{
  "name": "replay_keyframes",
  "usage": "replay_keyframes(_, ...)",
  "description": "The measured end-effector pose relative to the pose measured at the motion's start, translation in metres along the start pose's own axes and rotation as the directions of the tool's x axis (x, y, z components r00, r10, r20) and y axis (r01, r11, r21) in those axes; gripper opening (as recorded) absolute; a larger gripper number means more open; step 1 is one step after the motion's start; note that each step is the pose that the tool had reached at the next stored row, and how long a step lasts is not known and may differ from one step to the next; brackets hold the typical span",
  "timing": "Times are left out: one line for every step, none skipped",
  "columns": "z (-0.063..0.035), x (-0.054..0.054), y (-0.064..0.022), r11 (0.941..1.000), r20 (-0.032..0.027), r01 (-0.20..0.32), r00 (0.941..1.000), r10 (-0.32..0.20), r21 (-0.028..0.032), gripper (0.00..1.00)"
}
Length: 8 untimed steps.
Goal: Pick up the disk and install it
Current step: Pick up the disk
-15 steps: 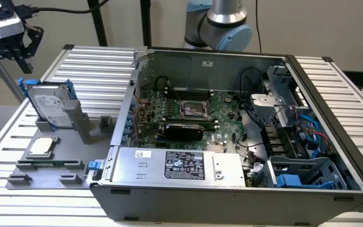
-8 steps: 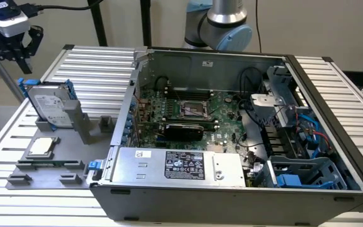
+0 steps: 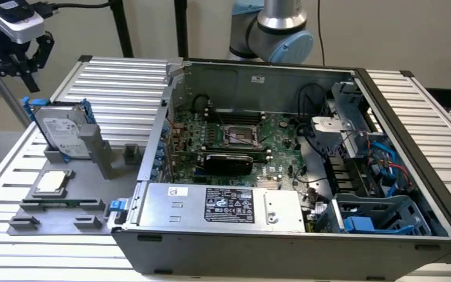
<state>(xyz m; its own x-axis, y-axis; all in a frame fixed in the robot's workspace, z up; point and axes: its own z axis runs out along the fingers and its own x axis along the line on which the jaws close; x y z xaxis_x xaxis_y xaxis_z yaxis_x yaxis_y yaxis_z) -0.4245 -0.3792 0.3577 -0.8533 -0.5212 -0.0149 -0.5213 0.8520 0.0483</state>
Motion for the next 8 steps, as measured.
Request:
replay_keyframes(0.0001,0.0000,0.0000,0.9998,-0.0009,0.020,0.9998,-0.020,-0.0003,0.00)
replay_keyframes(0.0002,0.0000,0.0000,0.9993,-0.0018,0.037,0.9993,-0.037,-0.0006,0.00)
replay_keyframes(0.0003,0.0000,0.0000,0.9985,-0.0027,0.055,0.9985,-0.055,-0.0009,0.00)
replay_keyframes(0.0004,0.0000,0.0000,0.9973,-0.0036,0.073,0.9973,-0.073,-0.0012,0.00)
replay_keyframes(0.0006,0.0000,0.0000,0.9959,-0.0044,0.091,0.9959,-0.091,-0.0015,0.00)
replay_keyframes(0.0008,0.0000,-0.0001,0.9939,-0.0052,0.110,0.9939,-0.110,-0.0019,0.00)
replay_keyframes(0.0009,0.0000,-0.0001,0.9918,-0.0061,0.128,0.9918,-0.128,-0.0023,0.00)
replay_keyframes(0.0010,0.0000,-0.0001,0.9892,-0.0070,0.146,0.9892,-0.146,-0.0027,0.00)
